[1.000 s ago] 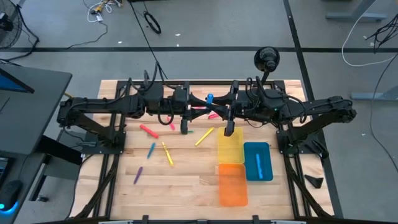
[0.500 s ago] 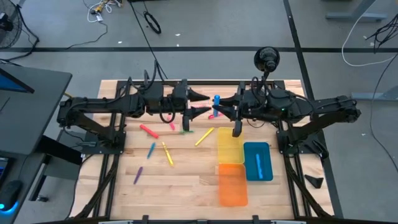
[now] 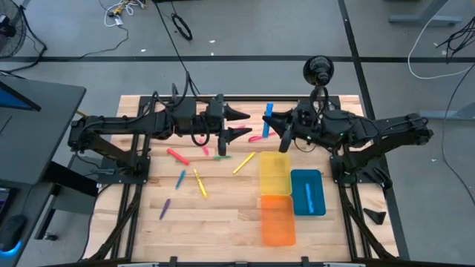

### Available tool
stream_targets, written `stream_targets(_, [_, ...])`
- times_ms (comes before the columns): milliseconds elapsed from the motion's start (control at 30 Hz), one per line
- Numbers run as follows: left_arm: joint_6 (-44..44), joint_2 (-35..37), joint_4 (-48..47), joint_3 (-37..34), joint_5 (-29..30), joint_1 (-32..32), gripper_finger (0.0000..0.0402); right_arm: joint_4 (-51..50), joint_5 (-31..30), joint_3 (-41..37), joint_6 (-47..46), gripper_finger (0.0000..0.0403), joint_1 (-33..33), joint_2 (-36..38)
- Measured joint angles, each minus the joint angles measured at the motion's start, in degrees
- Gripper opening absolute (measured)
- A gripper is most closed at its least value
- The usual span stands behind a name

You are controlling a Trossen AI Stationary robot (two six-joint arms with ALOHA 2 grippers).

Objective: Pick & Place Markers
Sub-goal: Put the left blue highlighter into the blue bin

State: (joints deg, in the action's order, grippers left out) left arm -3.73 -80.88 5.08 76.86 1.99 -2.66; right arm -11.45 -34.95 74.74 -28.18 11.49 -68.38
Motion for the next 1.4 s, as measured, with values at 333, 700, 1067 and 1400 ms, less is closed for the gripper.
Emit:
stream_targets(333, [0.0,0.0,-2.5,0.0,-3.8,-2.0,0.0209,-14.0,-1.1,0.0,-29.6,0.005,1.8,0.0])
stream_targets(700, [0.0,0.0,-2.4,0.0,-4.3,-3.0,0.0209,-32.5,13.5,0.0,-56.4,0.005,1.9,0.0])
stream_targets(1067, [0.4,0.0,-2.4,0.0,-4.2,-3.0,0.0209,-53.3,19.5,0.0,-66.2,0.005,2.9,0.0])
stream_targets(1400, [0.3,0.0,-2.4,0.0,-4.2,-3.7,0.0209,-65.2,26.0,0.0,-75.9,0.005,6.6,-0.1])
